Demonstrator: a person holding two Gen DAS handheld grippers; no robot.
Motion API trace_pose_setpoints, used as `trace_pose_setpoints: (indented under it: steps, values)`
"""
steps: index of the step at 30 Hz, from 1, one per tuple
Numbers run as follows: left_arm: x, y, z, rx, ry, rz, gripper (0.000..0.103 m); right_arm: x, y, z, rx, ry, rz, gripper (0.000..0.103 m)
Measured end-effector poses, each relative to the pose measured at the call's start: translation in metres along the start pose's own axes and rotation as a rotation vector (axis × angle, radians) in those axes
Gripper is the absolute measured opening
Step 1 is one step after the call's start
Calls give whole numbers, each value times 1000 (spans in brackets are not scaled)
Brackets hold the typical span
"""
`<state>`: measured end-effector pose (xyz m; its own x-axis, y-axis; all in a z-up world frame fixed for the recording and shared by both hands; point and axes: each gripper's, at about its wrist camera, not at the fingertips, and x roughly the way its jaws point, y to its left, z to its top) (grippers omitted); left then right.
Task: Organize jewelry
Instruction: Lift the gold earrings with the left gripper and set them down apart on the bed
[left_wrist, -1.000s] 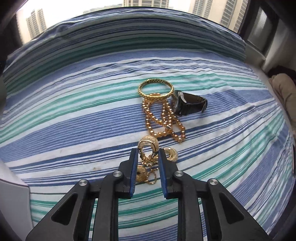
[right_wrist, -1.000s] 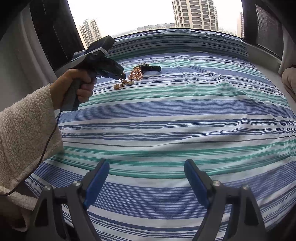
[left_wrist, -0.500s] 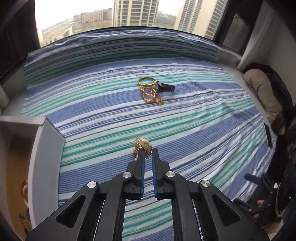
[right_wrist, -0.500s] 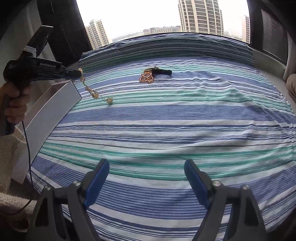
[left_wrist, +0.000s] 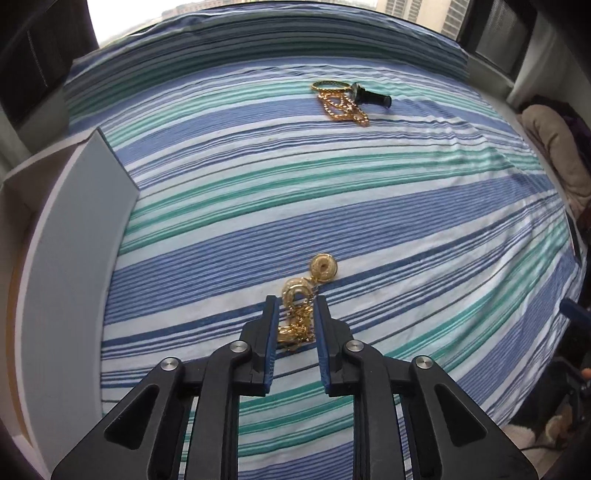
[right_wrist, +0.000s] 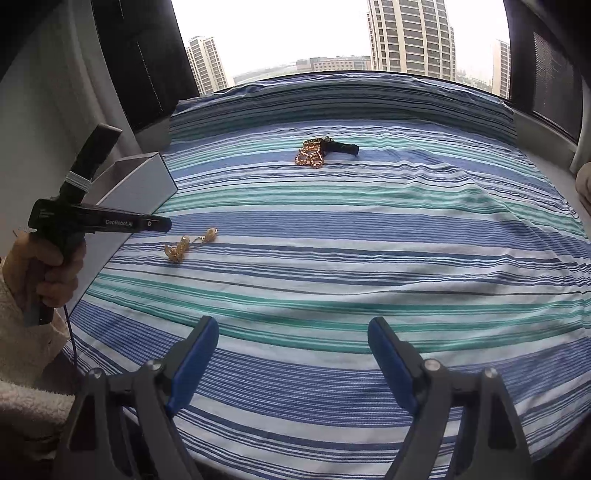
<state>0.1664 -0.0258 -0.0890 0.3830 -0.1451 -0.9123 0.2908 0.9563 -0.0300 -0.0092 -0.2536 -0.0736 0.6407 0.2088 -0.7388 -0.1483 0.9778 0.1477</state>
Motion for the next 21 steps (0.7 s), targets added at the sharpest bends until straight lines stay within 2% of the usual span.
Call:
trace_pose_setpoints:
  steps: [1,2,3,8,21]
  values:
    - [-1,0,-2,-3,-10,9,53,0,-1,-1,3,1,-1,85]
    - [-3,0,-4,-8,-24,19,69,0,-1,-1,6,3,-3,85]
    - [-6,0,-6,-10,-38,22,73,1,-1,-2,8,6,-3,85]
    - [-11,7,-14,-39,-53,21,80,7,0,-3,8,24,4,85]
    - [-36,32,-34,-133,-98,48,86,22,5,11,-25,64,47,85]
